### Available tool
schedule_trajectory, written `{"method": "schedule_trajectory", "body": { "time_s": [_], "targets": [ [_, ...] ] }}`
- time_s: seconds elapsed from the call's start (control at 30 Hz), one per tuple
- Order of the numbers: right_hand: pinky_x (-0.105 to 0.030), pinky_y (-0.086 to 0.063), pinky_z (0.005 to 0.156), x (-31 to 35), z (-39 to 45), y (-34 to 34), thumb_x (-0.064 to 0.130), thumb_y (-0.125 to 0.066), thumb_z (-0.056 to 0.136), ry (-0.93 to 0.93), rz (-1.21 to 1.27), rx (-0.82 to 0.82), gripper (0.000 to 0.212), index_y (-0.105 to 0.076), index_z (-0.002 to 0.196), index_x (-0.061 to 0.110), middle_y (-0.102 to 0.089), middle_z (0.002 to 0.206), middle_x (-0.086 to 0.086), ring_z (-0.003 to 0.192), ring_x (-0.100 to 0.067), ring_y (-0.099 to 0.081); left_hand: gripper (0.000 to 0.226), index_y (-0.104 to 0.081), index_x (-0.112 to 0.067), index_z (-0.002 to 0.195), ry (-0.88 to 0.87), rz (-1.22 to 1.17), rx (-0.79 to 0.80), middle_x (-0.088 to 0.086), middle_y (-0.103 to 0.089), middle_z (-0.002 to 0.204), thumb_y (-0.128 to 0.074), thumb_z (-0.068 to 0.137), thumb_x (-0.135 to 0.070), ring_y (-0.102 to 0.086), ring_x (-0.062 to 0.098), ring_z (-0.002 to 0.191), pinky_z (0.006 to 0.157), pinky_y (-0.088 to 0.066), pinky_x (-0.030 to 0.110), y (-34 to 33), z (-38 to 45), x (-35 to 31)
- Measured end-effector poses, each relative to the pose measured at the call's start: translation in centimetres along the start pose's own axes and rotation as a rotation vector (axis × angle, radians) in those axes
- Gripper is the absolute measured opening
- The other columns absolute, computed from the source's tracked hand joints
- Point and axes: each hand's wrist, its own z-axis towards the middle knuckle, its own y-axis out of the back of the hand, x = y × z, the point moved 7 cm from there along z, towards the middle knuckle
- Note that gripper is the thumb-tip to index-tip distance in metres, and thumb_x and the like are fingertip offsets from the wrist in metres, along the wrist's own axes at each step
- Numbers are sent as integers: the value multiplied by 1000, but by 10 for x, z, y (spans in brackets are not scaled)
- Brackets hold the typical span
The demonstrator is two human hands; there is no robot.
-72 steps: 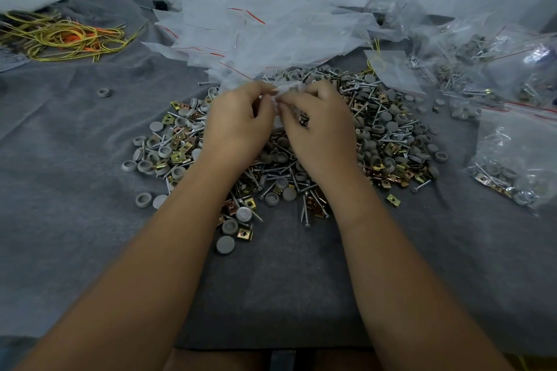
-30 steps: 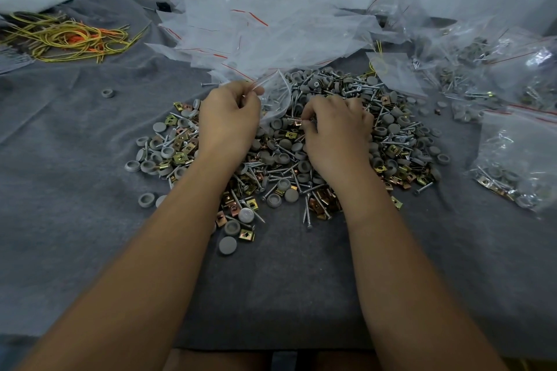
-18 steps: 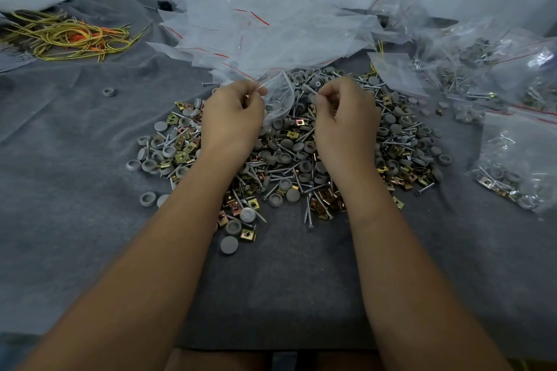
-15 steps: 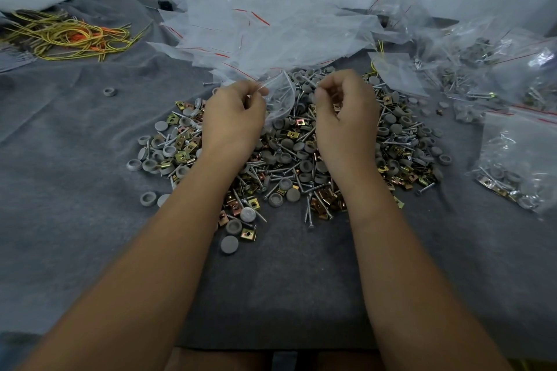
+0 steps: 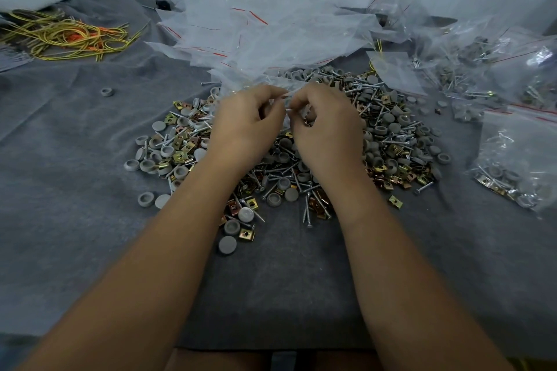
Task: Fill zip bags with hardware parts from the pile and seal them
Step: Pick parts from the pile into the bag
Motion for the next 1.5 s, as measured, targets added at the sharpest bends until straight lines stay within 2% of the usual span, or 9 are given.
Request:
{"method": "schedule_trajectory", "body": {
  "time_s": [0.1, 0.3, 0.43, 0.6, 0.73, 1.0, 1.23, 1.37, 1.5],
  "targets": [
    [-29, -41, 57, -3, -1, -1, 12, -69, 84, -60, 34, -24, 3, -69, 86, 13, -68, 84, 2, 74, -16, -55, 26, -74, -25, 106, -63, -13, 24, -7, -52, 56, -53, 91, -23, -43, 0, 47, 46, -30, 15, -3, -3, -7],
    [-35, -54, 73, -4, 1, -5, 17, -64, 91, -93, 65, 24, 18, -75, 105, 19, -74, 99, 3, 87, -16, -67, 26, -73, -20, 108, 13, -64, -30, -8, -56, 57, -51, 95, -16, -42, -1, 43, 44, -32, 16, 0, 1, 1],
    [-24, -51, 66, -5, 2, 8, 9, -60, 91, -76, 146, -104, 19, -74, 103, 14, -72, 97, 3, 77, -7, -61, 26, -71, -14, 109, 108, -88, -121, -10, -52, 52, -48, 97, -12, -40, 0, 36, 39, -28, 13, 8, 3, 10],
    [-13, -42, 65, -20, 4, 21, 9, -53, 93, -200, 115, -204, 23, -71, 104, 18, -67, 104, 4, 84, -7, -58, 28, -71, -13, 108, 187, -113, -166, -18, -53, 42, -46, 96, -10, -36, 0, 34, 37, -26, 12, 12, 4, 18],
    [-20, -40, 66, -32, 4, 21, 5, -51, 91, -302, -16, -131, 28, -70, 106, 20, -64, 105, 3, 93, -11, -54, 26, -70, -16, 103, 204, -129, -172, -21, -47, 38, -45, 96, -10, -34, 2, 34, 37, -24, 13, 15, 4, 21],
    [-39, -32, 95, -33, 1, 1, 27, -50, 92, -241, -433, 189, 29, -69, 112, 17, -58, 113, -3, 113, -26, -41, 26, -70, -18, 103, 207, -130, -165, -19, -48, 39, -46, 96, -12, -33, 3, 35, 38, -25, 14, 15, 4, 21],
    [-38, -27, 93, -35, -1, -5, 34, -54, 90, -224, -463, 243, 26, -66, 111, 24, -52, 118, 0, 115, -25, -34, 26, -70, -19, 101, 200, -131, -158, -16, -45, 37, -46, 96, -12, -31, 3, 35, 37, -24, 15, 14, 3, 20],
    [-32, -20, 83, -34, 0, -5, 31, -60, 88, -224, -421, 209, 11, -64, 98, 29, -53, 109, 3, 112, -23, -35, 26, -68, -22, 98, 194, -129, -146, -16, -43, 37, -44, 96, -12, -30, 4, 35, 37, -23, 16, 13, 3, 20],
    [-32, -23, 84, -33, 0, -3, 30, -62, 89, -207, -407, 177, 5, -65, 92, 27, -54, 106, 4, 110, -22, -38, 26, -69, -21, 99, 190, -131, -148, -17, -45, 37, -44, 96, -12, -32, 4, 35, 37, -23, 14, 13, 3, 20]
  ]
}}
